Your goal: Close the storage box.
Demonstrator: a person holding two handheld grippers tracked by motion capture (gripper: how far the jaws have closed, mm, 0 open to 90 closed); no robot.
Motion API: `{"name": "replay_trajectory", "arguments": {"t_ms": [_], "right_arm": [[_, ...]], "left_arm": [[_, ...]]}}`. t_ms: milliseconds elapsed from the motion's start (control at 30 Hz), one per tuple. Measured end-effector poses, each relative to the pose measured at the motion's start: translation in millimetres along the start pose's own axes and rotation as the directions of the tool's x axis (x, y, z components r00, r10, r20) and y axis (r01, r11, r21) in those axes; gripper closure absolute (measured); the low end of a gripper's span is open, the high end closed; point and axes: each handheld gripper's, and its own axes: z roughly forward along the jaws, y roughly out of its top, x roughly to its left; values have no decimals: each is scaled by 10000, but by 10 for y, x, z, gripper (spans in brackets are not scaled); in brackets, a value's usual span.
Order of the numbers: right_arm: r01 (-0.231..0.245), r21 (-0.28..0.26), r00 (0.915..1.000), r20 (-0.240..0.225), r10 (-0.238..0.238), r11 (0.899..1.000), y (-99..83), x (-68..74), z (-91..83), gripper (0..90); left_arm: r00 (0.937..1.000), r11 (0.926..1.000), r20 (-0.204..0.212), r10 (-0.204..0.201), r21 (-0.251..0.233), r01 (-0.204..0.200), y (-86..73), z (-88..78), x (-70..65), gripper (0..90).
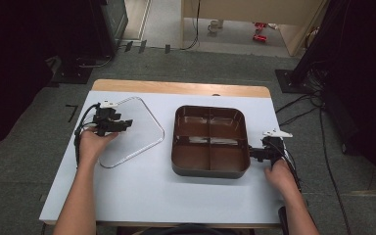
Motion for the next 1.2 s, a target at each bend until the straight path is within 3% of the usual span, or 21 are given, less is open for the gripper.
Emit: {"name": "replay_trajectory", "arguments": {"t_ms": [233,333,500,667,900,1067,1200], "right_arm": [[-6,0,10000,-1,6,10000,0,0,0,106],[0,-2,10000,-2,0,10000,0,0,0,106],[-3,1,10000,-1,3,10000,0,0,0,106],[0,-1,10000,-3,0,10000,0,0,0,106],[-2,-2,10000,-1,2,10000,0,0,0,106],[5,-4,10000,-1,-5,10000,0,-1,1,106],[0,-2,10000,-1,0,10000,0,0,0,106]], "left_arm": [[9998,9992,-178,46,403,-39,-129,92,62,458],[9999,9989,-165,-2,478,10,-155,112,72,530],[9994,9983,-298,157,574,-139,-163,135,46,543],[9997,9992,-245,3,404,7,-180,132,68,581],[9987,9975,-497,-146,677,180,-118,116,59,589],[9986,9985,-149,-514,202,517,-40,-8,65,590],[9996,9995,-10,-293,-133,293,50,-117,-9,590]]}}
